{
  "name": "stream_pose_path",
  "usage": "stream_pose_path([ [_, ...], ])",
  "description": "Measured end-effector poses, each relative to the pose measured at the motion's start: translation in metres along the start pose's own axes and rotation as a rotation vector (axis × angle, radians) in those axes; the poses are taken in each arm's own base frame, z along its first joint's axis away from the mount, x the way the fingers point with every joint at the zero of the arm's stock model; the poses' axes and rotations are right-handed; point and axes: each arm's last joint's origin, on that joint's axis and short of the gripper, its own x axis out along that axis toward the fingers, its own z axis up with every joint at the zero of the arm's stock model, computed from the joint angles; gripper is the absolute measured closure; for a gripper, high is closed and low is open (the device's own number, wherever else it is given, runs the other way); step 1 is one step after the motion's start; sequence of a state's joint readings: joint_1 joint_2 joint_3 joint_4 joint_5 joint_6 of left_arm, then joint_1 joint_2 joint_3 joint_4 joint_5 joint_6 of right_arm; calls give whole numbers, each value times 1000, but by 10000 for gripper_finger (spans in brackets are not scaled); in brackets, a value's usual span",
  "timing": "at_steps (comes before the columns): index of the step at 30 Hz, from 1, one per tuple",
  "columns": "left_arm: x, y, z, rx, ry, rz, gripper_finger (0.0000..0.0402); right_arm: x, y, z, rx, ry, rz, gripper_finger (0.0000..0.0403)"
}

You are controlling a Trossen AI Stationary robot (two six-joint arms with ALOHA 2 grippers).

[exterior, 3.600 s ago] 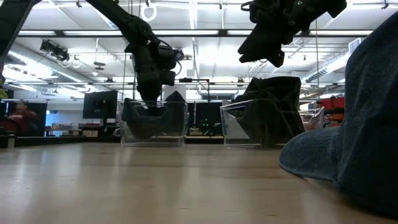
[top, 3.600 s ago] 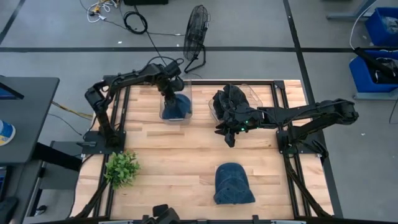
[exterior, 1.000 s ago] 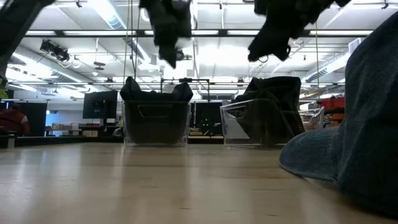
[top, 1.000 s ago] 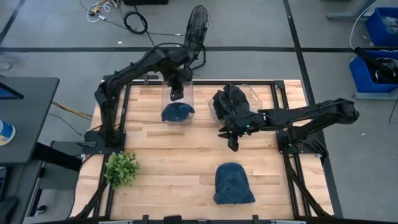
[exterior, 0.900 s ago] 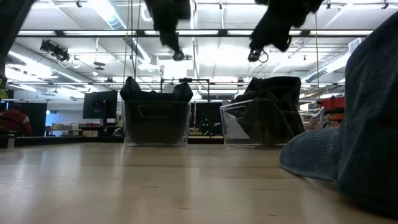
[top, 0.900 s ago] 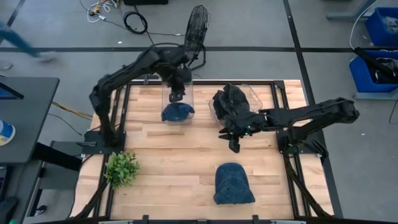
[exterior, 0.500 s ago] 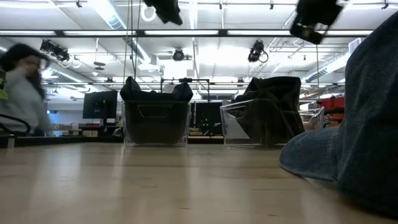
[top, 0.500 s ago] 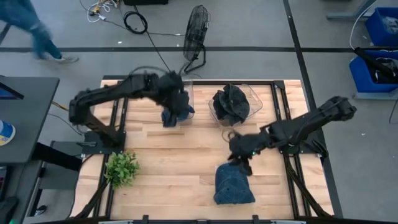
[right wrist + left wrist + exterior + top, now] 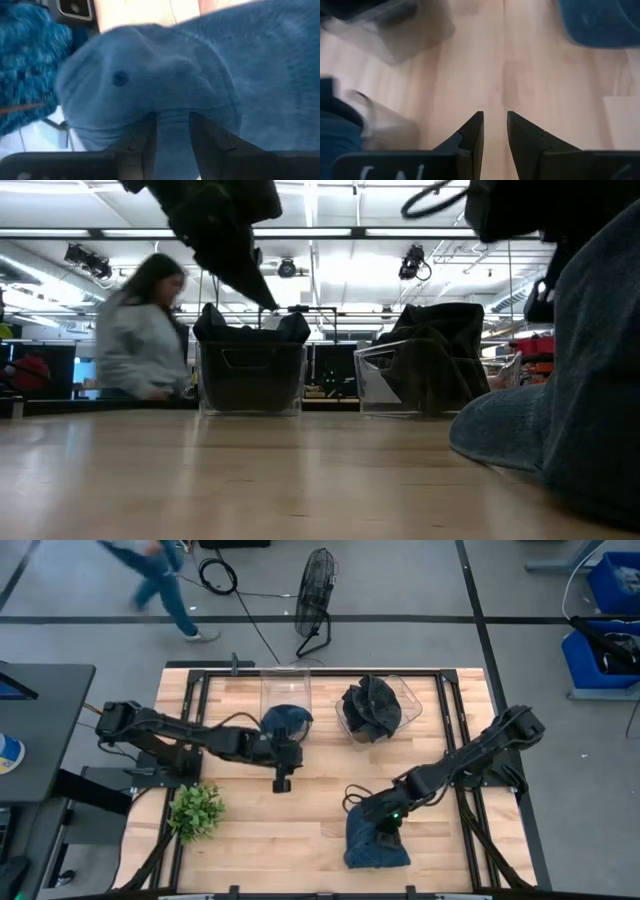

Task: Pick & Place hat
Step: Put the blue cap into the left transparent bin

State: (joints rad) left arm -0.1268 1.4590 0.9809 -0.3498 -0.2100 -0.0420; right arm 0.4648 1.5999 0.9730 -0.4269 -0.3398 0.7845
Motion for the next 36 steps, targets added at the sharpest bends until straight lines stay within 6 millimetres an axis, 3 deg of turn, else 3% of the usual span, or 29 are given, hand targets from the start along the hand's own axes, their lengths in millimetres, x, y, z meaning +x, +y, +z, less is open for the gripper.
stream_pose_path([
  [11,1,-12,-7,-13,5,-26,315,44,-20,12,-70,-4,-97,264],
  [16,1,-12,-8,-9,15,-26,314,48,-29,13,-111,-51,-238,289],
  [23,1,-12,-10,-7,39,-24,314,47,-32,14,-146,-78,-304,394],
  [28,1,-12,-10,-11,40,-24,314,41,-27,17,-156,-71,-269,396],
  [33,1,-12,-10,-13,40,-24,314,14,-4,29,-189,-148,-174,394],
  [36,1,-12,-10,-18,38,-23,314,0,7,34,-249,-211,-202,388],
])
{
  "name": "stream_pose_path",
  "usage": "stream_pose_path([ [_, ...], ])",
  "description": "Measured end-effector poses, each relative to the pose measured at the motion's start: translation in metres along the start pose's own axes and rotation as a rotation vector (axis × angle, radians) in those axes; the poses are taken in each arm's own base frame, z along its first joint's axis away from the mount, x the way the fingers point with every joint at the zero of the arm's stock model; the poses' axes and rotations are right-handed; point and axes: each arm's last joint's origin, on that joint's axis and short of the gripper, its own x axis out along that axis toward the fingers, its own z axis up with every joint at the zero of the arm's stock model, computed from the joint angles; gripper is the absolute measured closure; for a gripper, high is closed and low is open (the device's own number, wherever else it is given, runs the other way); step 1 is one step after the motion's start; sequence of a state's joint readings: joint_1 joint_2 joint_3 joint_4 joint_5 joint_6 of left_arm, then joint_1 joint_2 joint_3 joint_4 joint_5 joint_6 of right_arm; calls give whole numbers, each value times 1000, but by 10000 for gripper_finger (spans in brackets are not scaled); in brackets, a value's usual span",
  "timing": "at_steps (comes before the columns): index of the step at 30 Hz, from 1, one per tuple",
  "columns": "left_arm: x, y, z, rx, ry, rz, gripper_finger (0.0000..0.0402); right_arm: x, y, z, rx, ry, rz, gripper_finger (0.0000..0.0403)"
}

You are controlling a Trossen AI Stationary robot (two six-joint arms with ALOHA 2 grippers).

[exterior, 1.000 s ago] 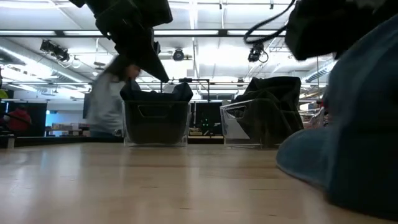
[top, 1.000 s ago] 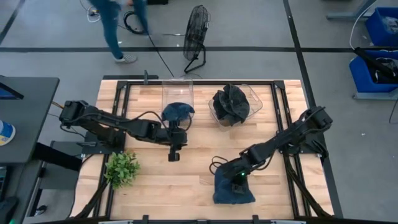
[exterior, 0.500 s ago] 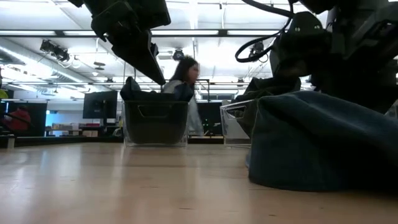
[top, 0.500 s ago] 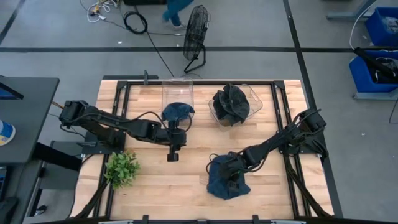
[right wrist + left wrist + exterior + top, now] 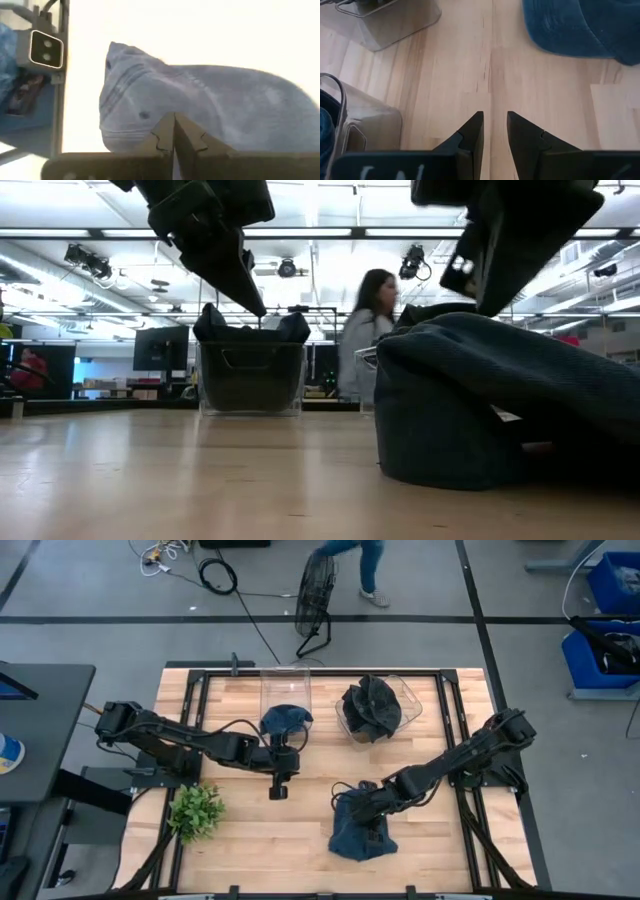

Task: Pick & Place hat
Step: Put the blue cap into the left transparent bin

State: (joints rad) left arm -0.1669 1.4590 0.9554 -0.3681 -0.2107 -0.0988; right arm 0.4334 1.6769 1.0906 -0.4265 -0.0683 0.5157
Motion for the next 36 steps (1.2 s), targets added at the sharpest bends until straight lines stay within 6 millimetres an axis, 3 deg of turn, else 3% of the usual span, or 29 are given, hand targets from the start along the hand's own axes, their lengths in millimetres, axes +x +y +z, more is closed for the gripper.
stream_pose_path([
  [4,0,0,0,-22,-3,-1,314,-7,0,2,-112,5,-68,371],
  [9,0,0,0,-30,-3,-1,314,-2,-4,1,-138,38,-73,320],
  [16,0,0,1,-42,-11,-2,314,16,-5,0,-182,55,-77,244],
  [21,0,-2,2,-43,-22,-7,314,28,-8,-2,-198,82,-94,226],
  [25,0,-1,2,-21,-22,10,314,32,-9,-3,-195,100,-89,240],
  [29,-11,1,4,-6,-50,17,314,33,-10,-4,-180,112,-96,295],
  [33,-37,7,7,22,-109,22,314,27,-12,-3,-190,140,-28,379],
  [36,-65,15,9,73,-185,86,314,24,-16,-2,-197,142,-37,390],
])
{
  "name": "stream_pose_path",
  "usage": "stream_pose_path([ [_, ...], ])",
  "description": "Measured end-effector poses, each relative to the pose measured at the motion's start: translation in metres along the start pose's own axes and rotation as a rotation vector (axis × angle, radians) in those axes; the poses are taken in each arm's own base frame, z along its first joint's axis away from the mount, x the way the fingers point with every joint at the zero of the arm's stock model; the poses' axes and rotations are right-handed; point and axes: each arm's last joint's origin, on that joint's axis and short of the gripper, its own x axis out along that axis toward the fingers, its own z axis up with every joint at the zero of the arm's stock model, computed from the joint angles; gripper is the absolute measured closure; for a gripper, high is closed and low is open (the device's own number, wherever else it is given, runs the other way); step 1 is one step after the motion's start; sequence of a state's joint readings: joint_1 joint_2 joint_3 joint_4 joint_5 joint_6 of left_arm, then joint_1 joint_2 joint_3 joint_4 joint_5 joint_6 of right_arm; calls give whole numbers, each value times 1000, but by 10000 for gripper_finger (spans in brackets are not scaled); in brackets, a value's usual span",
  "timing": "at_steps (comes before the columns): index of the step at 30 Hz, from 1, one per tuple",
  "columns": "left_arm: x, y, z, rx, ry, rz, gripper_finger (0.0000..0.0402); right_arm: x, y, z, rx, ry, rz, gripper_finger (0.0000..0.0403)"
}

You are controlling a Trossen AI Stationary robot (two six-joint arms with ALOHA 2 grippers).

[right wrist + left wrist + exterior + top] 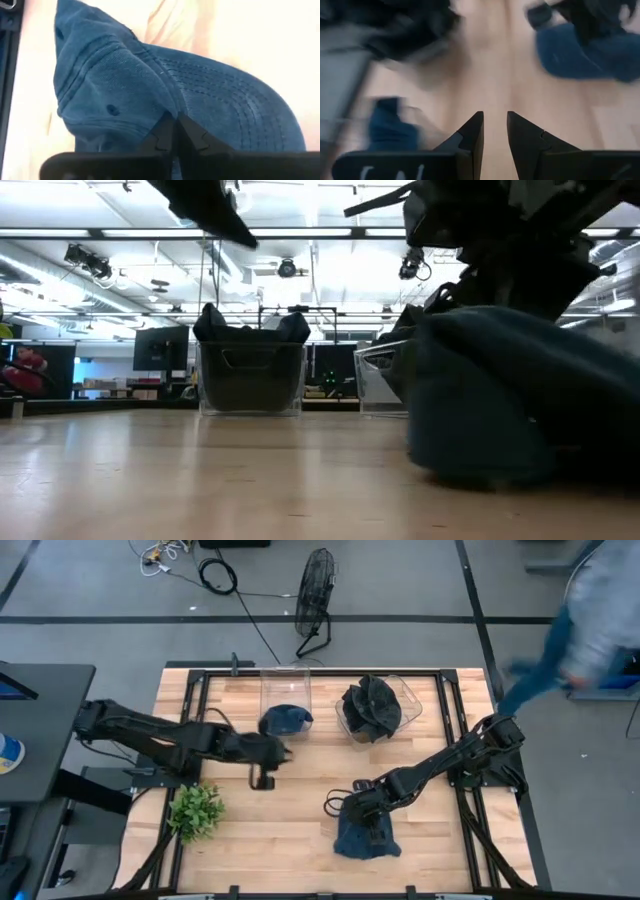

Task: Pick & Place hat
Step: Put the blue cap into the left transparent bin

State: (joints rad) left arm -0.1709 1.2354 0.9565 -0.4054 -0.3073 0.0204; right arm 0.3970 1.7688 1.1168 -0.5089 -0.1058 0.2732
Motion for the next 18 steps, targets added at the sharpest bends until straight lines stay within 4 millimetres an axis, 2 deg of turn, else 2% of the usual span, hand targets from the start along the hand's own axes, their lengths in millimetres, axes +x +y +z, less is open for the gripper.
stream_pose_path([
  [4,-34,16,3,58,-78,146,314,-13,-6,6,31,-10,44,396],
  [6,-49,22,4,64,-108,209,314,-30,-8,18,45,-48,51,398],
  [9,-69,29,4,60,-159,257,314,-65,-11,46,21,-198,-16,398],
  [14,-88,36,3,58,-219,267,314,-118,-28,84,-177,-386,-244,400],
  [18,-93,37,2,50,-238,269,314,-159,-59,106,-237,-477,-503,401],
])
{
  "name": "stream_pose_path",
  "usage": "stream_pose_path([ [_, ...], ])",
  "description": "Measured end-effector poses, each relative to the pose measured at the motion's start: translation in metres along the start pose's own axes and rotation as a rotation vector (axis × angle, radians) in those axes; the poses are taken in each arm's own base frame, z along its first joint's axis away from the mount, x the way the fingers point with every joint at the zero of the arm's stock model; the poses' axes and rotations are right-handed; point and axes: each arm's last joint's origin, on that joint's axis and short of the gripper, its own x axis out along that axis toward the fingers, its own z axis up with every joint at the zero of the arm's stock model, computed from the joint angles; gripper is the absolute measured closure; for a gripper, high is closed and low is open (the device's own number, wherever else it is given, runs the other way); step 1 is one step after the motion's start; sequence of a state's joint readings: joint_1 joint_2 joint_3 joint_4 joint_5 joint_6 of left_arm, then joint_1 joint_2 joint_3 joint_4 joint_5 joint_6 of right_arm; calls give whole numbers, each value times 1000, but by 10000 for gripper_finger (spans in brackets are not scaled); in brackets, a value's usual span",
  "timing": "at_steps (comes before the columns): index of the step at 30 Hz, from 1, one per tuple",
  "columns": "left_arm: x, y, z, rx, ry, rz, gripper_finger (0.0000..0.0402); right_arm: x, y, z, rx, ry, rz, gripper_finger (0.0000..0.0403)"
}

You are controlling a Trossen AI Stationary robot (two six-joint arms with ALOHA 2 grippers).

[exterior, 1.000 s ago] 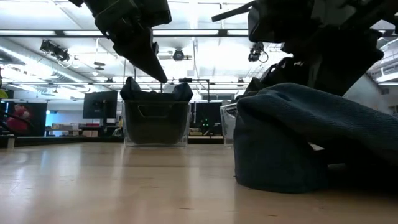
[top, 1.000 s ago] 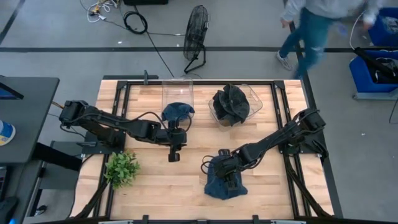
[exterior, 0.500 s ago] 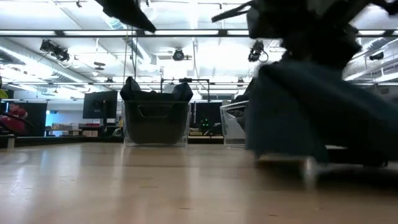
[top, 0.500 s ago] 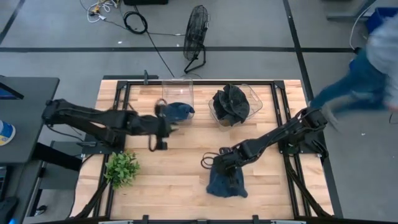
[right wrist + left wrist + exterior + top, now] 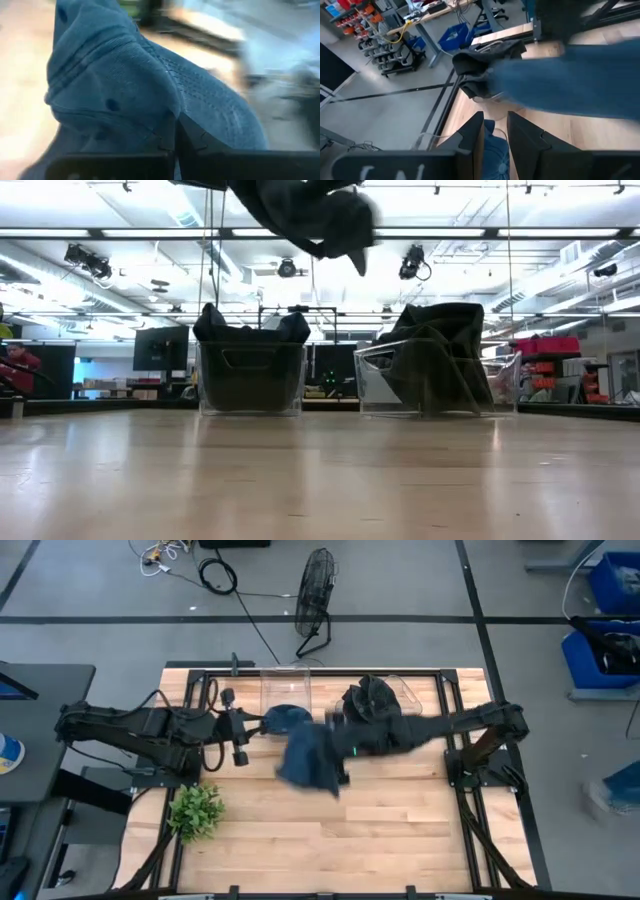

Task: Pick & Place hat
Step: Put the blue cap into the left transparent bin

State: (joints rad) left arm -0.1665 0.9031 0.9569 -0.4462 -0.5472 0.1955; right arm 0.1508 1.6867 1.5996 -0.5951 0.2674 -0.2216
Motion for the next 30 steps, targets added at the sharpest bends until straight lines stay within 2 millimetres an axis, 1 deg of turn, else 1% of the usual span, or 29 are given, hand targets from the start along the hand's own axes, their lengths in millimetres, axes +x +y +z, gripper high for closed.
stream_pose_path([
  [2,0,0,0,2,2,0,314,-5,-29,7,-8,-10,-116,401],
  [3,0,0,0,2,2,-1,314,-8,-46,10,0,-29,-140,401],
  [5,0,0,0,3,0,0,314,-14,-76,15,-18,-107,-91,402],
  [7,0,0,0,23,1,0,314,-15,-107,15,-18,-194,-15,402],
  [10,0,0,0,59,0,0,314,-9,-147,9,-2,-282,20,402],
  [13,0,0,0,58,-2,1,314,6,-176,-3,-40,-329,75,402],
  [16,0,0,0,59,0,1,314,32,-191,-21,-59,-336,176,402],
  [18,0,0,0,59,0,4,314,52,-196,-33,-53,-299,190,402],
  [22,0,0,0,50,1,5,314,96,-202,-59,-13,-222,213,402],
  [24,0,0,0,46,2,5,314,116,-202,-70,-5,-190,202,402],
  [27,0,0,0,39,2,4,314,134,-200,-79,-42,-133,153,402],
  [30,0,0,0,35,2,4,314,143,-197,-88,-55,-47,132,401],
])
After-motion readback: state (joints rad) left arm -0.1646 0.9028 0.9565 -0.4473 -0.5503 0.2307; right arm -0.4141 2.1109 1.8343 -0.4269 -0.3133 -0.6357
